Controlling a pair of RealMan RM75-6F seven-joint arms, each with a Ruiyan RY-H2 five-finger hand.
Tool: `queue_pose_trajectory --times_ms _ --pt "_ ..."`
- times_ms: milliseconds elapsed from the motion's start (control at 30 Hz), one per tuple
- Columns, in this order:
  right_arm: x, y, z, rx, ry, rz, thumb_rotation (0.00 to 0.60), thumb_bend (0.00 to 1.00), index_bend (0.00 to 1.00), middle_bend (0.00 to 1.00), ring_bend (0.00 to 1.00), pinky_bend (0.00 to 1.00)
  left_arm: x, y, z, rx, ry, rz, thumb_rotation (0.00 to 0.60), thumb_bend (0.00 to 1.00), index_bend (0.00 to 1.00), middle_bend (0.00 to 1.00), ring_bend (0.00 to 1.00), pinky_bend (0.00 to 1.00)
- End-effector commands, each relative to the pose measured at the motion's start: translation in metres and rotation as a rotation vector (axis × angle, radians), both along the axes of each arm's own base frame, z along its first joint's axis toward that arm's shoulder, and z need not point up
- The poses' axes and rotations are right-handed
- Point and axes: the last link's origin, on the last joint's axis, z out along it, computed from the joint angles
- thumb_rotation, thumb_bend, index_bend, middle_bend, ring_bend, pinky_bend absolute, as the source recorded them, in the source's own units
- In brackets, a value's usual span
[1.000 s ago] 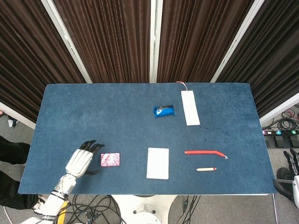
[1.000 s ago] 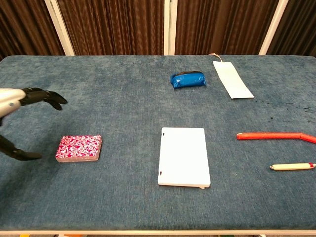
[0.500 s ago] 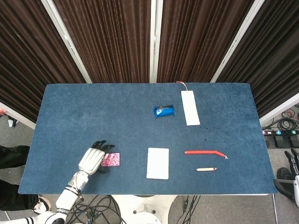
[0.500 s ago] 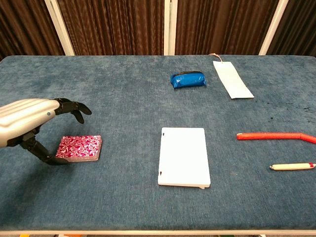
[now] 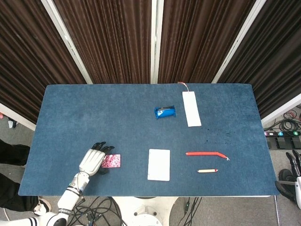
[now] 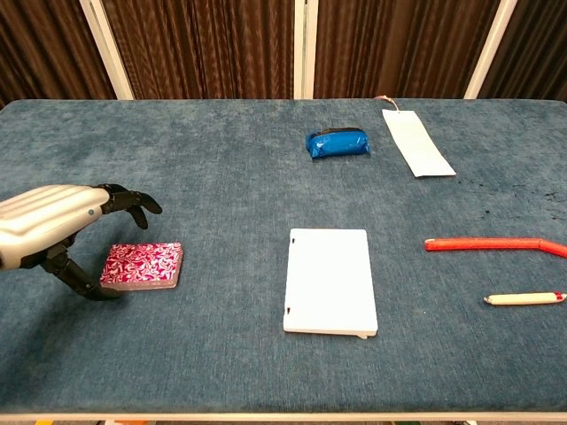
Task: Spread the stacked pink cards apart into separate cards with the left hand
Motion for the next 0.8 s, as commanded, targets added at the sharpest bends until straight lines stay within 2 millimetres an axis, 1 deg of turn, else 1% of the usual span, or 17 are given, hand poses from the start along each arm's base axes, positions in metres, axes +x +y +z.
queue_pose_trajectory --times_ms 33,167,800 --pt "-0.0003 0.0002 0.0005 -0.002 0.0 -0.001 0.6 0.14 0.0 0.0 0.0 0.0 0.0 0.0021 -0.0022 0.003 -0.005 0.005 0.6 0.1 0.19 0.28 0.09 0.15" --pt "-0.0014 0.0001 0.0004 -0.002 -0.001 -0.004 0.6 0.14 0.0 0.0 0.0 0.0 0.0008 0.0039 -0.0043 0.004 -0.008 0.008 0.6 0.11 0.2 0.31 0.12 0.15" --pt "-0.006 0.0 -0.0001 -0.001 -0.004 -0.014 0.6 0.14 0.0 0.0 0.0 0.0 0.0053 0.0063 -0.0116 -0.004 -0.021 0.016 0.6 0.14 0.21 0.34 0.12 0.15"
